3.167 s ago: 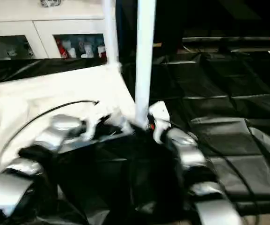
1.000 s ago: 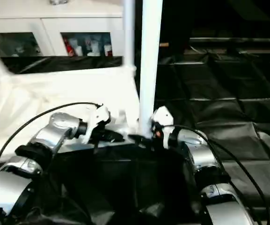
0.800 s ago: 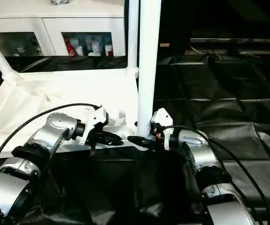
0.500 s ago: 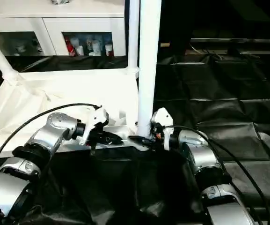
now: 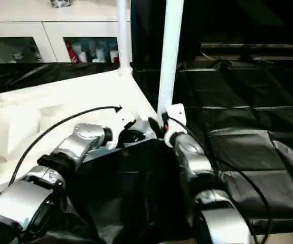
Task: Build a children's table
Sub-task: Rotate leg to tighten
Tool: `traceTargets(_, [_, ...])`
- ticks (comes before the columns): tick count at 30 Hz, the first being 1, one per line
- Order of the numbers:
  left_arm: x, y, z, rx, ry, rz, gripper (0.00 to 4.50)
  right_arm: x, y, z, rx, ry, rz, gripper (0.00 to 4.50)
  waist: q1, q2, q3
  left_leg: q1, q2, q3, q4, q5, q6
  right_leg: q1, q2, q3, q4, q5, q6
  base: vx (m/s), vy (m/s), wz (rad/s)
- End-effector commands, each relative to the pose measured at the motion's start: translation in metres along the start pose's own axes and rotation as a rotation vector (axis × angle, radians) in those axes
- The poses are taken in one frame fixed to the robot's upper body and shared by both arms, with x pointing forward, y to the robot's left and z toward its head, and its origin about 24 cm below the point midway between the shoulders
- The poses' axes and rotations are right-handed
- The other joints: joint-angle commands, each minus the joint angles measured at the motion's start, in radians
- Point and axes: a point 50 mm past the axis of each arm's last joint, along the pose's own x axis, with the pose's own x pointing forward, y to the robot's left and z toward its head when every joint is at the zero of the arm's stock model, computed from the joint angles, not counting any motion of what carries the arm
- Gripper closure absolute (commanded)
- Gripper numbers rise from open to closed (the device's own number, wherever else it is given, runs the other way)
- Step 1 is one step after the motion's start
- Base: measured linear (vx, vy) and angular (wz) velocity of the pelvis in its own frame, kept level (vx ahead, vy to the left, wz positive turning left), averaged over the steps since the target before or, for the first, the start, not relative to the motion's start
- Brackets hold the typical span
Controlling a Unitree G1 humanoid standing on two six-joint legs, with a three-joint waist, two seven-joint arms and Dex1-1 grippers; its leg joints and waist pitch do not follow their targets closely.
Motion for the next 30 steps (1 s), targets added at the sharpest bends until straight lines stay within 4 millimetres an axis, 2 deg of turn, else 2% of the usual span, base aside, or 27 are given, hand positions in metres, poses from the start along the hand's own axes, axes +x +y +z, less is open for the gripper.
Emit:
traceTargets(1, [0.005,-0.001,0.011,-0.007,-0.055,0.031,4.5,0.0,0.031,-0.027,0.019,0.097,0.146,1.27,-0.002,-0.011,-0.057,0.028,0.069,-0.047,-0.088,-0.294,-0.004,0.021,-0.066,0.042,-0.074,-0.185,-0.204,0.0,0.0,0.0])
traceTargets(2, [0.005,-0.001,0.011,-0.007,-0.055,0.031,4.5,0.0,0.031,-0.026,0.02,0.096,0.148,1.13,-0.002,-0.005,-0.057,0.028,0.069,-0.047,-0.087,-0.293,-0.002,0.021,-0.066,0.042,-0.073,-0.182,-0.205,0.0,0.0,0.0])
traceTargets(3, [0.003,-0.001,0.009,-0.002,-0.056,0.0,4.5,0.0,0.03,-0.022,0.035,0.067,0.186,1.11,-0.002,-0.008,-0.056,0.027,0.069,-0.047,-0.088,-0.294,0.002,0.021,-0.065,0.042,-0.075,-0.183,-0.206,0.0,0.0,0.0])
traceTargets(6, [-0.001,-0.003,0.005,0.01,-0.051,-0.081,4.5,-0.005,0.022,-0.013,0.035,0.012,0.285,0.79,0.002,-0.006,-0.057,0.025,0.072,-0.046,-0.086,-0.29,0.016,0.025,-0.065,0.04,-0.072,-0.175,-0.212,0.0,0.0,0.0])
traceTargets(8, [-0.004,-0.004,0.003,0.015,-0.048,-0.11,4.5,-0.008,0.017,-0.011,0.016,0.004,0.336,0.64,0.004,-0.006,-0.059,0.022,0.073,-0.044,-0.084,-0.266,0.028,0.028,-0.062,0.037,-0.066,-0.137,-0.225,0.0,0.0,0.0])
traceTargets(11, [-0.007,-0.004,0.001,0.026,-0.049,-0.147,4.5,-0.015,0.012,-0.009,-0.033,0.004,0.434,0.64,0.009,-0.008,-0.061,0.02,0.073,-0.041,-0.076,-0.221,0.059,0.03,-0.064,0.035,-0.059,-0.076,-0.25,0.0,0.0,0.0])
traceTargets(16, [-0.028,-0.004,-0.012,0.048,-0.016,-0.338,4.5,-0.039,-0.007,-0.006,-0.114,0.048,0.693,0.64,0.017,-0.01,-0.06,0.019,0.075,-0.043,-0.073,-0.217,0.089,0.034,-0.066,0.034,-0.061,-0.097,-0.259,0.0,0.0,0.0])
traceTargets(20, [-0.038,-0.002,-0.017,0.047,-0.008,-0.391,4.5,-0.045,-0.012,-0.003,-0.147,0.054,0.776,0.64,0.015,-0.007,-0.057,0.022,0.08,-0.043,-0.079,-0.244,0.069,0.027,-0.067,0.036,-0.062,-0.136,-0.269,0.0,0.0,0.0])
traceTargets(21, [-0.039,-0.002,-0.018,0.047,-0.007,-0.392,4.5,-0.046,-0.012,-0.002,-0.147,0.054,0.786,0.64,0.017,-0.01,-0.059,0.026,0.081,-0.042,-0.079,-0.25,0.062,0.025,-0.066,0.037,-0.061,-0.139,-0.272,0.0,0.0,0.0])
traceTargets(22, [-0.04,-0.001,-0.018,0.046,-0.004,-0.396,4.5,-0.046,-0.013,-0.002,-0.147,0.057,0.793,0.64,0.018,-0.007,-0.058,0.027,0.082,-0.042,-0.08,-0.252,0.056,0.023,-0.066,0.037,-0.061,-0.137,-0.273,0.0,0.0,0.0])
traceTargets(23, [-0.042,-0.001,-0.019,0.045,-0.001,-0.4,4.5,-0.046,-0.013,-0.002,-0.15,0.064,0.8,0.64,0.018,-0.009,-0.059,0.025,0.081,-0.042,-0.08,-0.244,0.051,0.025,-0.064,0.037,-0.057,-0.119,-0.275,0.0,0.0,0.0])
traceTargets(25, [-0.045,0.0,-0.02,0.044,0.0,-0.407,4.5,-0.047,-0.014,-0.002,-0.154,0.075,0.812,0.96,0.018,-0.009,-0.061,0.025,0.08,-0.041,-0.079,-0.232,0.052,0.026,-0.066,0.037,-0.054,-0.093,-0.279,0.0,0.0,0.0])
traceTargets(29, [-0.049,0.0,-0.022,0.041,0.001,-0.417,4.5,-0.049,-0.014,-0.004,-0.15,0.089,0.835,1.16,0.023,-0.012,-0.063,0.022,0.078,-0.04,-0.072,-0.188,0.077,0.028,-0.068,0.035,-0.051,-0.059,-0.281,0.0,0.0,0.0])
traceTargets(30, [-0.049,0.0,-0.022,0.041,0.001,-0.418,4.5,-0.049,-0.013,-0.004,-0.146,0.09,0.839,1.34,0.024,-0.011,-0.064,0.022,0.078,-0.04,-0.072,-0.184,0.078,0.028,-0.069,0.035,-0.051,-0.059,-0.281,0.0,0.0,0.0])
